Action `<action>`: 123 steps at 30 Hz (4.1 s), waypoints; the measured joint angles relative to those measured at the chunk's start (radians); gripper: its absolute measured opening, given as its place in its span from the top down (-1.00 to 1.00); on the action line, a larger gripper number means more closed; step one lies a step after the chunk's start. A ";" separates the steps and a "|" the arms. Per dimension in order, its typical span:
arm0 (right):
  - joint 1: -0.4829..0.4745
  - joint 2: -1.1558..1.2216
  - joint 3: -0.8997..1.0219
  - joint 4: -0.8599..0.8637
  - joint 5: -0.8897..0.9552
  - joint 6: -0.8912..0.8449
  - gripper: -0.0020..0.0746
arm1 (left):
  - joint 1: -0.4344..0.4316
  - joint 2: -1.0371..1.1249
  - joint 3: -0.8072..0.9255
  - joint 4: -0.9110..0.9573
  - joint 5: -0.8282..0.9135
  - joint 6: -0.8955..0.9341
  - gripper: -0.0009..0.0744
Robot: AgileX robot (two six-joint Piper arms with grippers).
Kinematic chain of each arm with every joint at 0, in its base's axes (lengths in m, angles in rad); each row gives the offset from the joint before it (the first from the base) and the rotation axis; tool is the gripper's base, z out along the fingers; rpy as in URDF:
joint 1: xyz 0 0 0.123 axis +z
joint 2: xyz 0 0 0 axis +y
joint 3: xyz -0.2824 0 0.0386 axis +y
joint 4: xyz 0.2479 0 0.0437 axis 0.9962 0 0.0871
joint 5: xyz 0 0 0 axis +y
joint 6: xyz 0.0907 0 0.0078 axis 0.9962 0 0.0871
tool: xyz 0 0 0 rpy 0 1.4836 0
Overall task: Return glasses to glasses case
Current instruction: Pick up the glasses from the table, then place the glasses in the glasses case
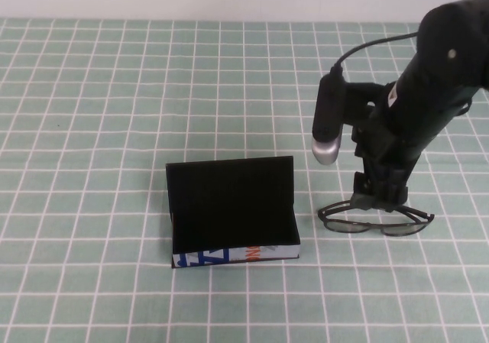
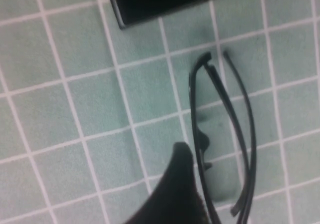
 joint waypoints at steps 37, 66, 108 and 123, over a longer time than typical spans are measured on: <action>-0.067 0.191 0.000 -0.070 -0.033 0.102 -0.57 | 0.000 0.000 0.000 0.000 0.000 0.000 0.98; -0.076 0.195 0.115 -0.103 -0.119 0.010 -0.46 | 0.000 0.000 0.000 0.000 0.000 0.000 0.98; -0.022 0.008 0.054 0.182 0.067 -0.029 0.94 | 0.000 0.000 0.000 0.000 0.000 0.000 0.98; 0.135 0.131 -0.243 0.223 0.126 0.055 0.94 | 0.000 0.000 0.000 0.000 0.000 0.000 0.98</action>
